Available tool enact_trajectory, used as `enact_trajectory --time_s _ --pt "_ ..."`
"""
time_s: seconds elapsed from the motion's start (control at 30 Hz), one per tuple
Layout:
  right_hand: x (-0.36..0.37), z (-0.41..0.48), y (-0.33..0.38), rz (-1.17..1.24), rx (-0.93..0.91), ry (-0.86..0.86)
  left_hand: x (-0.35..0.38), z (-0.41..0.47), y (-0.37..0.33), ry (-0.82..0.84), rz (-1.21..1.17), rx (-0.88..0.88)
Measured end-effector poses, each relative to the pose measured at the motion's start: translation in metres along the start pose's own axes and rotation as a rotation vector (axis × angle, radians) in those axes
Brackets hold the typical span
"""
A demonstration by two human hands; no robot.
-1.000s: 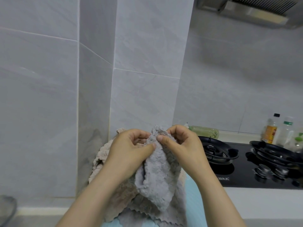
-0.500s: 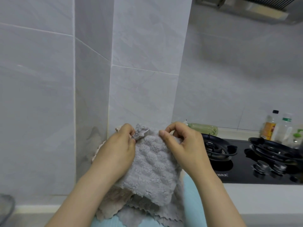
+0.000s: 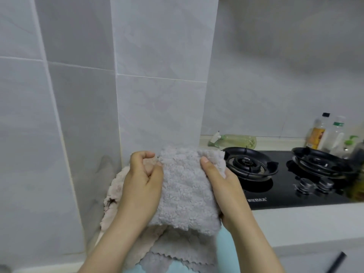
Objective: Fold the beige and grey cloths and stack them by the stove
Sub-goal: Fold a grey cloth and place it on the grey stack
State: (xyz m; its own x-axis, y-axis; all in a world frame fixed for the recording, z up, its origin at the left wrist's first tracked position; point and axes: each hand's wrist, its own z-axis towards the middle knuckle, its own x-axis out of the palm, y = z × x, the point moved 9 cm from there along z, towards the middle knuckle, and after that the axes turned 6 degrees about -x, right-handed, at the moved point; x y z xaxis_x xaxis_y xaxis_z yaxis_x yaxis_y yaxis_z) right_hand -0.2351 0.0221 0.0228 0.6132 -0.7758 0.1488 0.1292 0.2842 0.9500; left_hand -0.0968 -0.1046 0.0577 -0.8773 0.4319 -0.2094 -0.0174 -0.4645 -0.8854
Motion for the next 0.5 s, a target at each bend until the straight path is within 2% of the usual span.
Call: enact_trajectory --time_s 0.13,0.33,0.5 --pt "-0.028 -0.004 0.053 -0.214 -0.090 -0.224 0.011 0.007 -0.052 0.078 -0.016 0.014" --pt "-0.059 -0.022 0.157 -0.308 -0.060 -0.330 0.024 0.012 -0.141 0.235 -0.053 0.025" --pt "-0.099 -0.050 0.229 -0.293 -0.002 -0.433 0.049 -0.004 -0.219 0.462 -0.081 0.062"
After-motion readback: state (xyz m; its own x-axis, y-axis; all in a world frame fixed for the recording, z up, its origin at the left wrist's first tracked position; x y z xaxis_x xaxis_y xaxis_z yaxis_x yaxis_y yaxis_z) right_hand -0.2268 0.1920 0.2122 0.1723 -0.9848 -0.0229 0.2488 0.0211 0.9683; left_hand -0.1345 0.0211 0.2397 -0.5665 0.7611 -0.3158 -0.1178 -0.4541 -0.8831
